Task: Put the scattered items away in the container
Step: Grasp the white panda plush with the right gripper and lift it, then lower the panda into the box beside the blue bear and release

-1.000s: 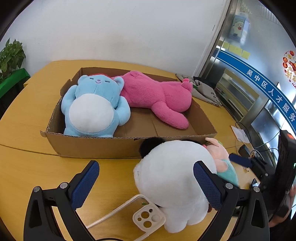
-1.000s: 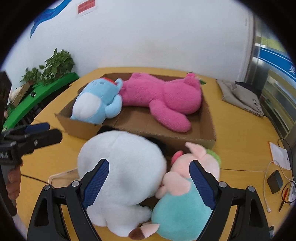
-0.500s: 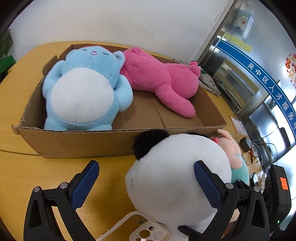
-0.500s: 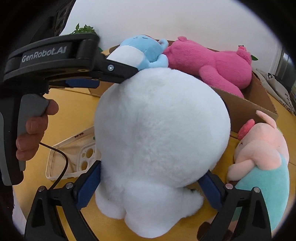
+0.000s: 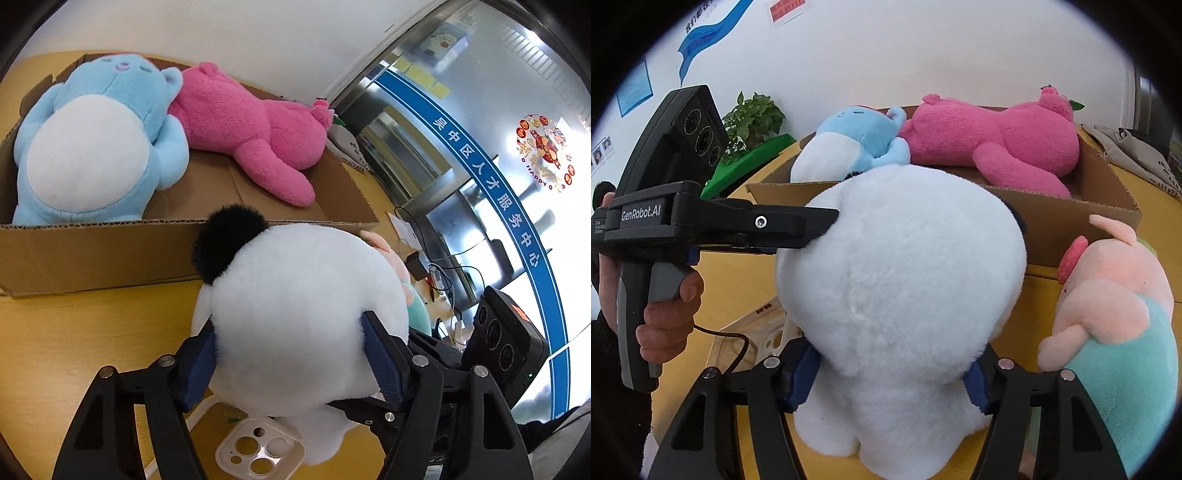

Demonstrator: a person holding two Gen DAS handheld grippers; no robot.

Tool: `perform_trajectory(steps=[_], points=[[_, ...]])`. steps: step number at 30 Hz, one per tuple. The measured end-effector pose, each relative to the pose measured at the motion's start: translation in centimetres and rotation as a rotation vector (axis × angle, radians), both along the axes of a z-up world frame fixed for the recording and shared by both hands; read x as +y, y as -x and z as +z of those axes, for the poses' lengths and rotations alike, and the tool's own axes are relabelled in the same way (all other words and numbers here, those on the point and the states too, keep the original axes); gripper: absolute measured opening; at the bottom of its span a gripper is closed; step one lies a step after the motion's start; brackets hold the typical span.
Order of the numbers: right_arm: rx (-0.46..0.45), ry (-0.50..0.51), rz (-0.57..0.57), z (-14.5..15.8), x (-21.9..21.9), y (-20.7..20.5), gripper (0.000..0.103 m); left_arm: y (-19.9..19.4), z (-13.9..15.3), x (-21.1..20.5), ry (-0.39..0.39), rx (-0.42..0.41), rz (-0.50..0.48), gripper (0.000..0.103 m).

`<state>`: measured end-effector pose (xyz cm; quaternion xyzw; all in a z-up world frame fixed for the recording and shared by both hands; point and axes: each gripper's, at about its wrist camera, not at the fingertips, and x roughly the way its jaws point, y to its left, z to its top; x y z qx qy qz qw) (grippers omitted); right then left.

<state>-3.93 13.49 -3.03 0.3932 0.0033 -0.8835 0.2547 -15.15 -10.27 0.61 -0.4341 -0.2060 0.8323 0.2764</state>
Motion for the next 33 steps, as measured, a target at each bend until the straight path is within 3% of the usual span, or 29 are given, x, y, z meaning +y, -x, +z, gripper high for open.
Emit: perform_trajectory(steps=[6,10,13,16,20,22,26,30,33], points=[[0.132,0.053,0.014,6.0,0.8,-0.1,0.063,-0.5,8.2,0.7,0.027,0.197,0.008,0.074],[0.235,0.078,0.019,11.2,1.3,2.7,0.063,2.8,13.6,0.9,0.06,0.307,0.026,0.074],[0.3,0.068,0.021,13.3,1.4,6.6,0.063,7.2,15.4,1.1,0.098,0.325,0.057,0.074],[0.254,0.086,0.01,12.7,1.5,12.0,0.063,12.3,14.2,1.0,0.147,0.266,0.087,0.074],[0.098,0.075,-0.018,8.0,1.2,17.4,0.063,17.5,8.4,0.7,0.171,0.107,0.108,0.072],[-0.001,0.073,-0.022,5.1,1.0,18.9,0.064,18.7,5.4,0.8,0.181,0.049,0.101,0.071],[-0.206,0.059,0.007,0.6,0.2,20.0,0.064,17.4,2.3,1.5,0.278,0.054,0.076,0.076],[-0.239,0.062,0.054,1.4,0.8,19.5,0.066,16.6,1.8,-0.5,0.189,0.02,0.116,0.078],[-0.144,0.082,0.042,4.1,3.3,18.1,0.066,16.2,1.6,-1.1,0.174,0.016,0.12,0.078]])
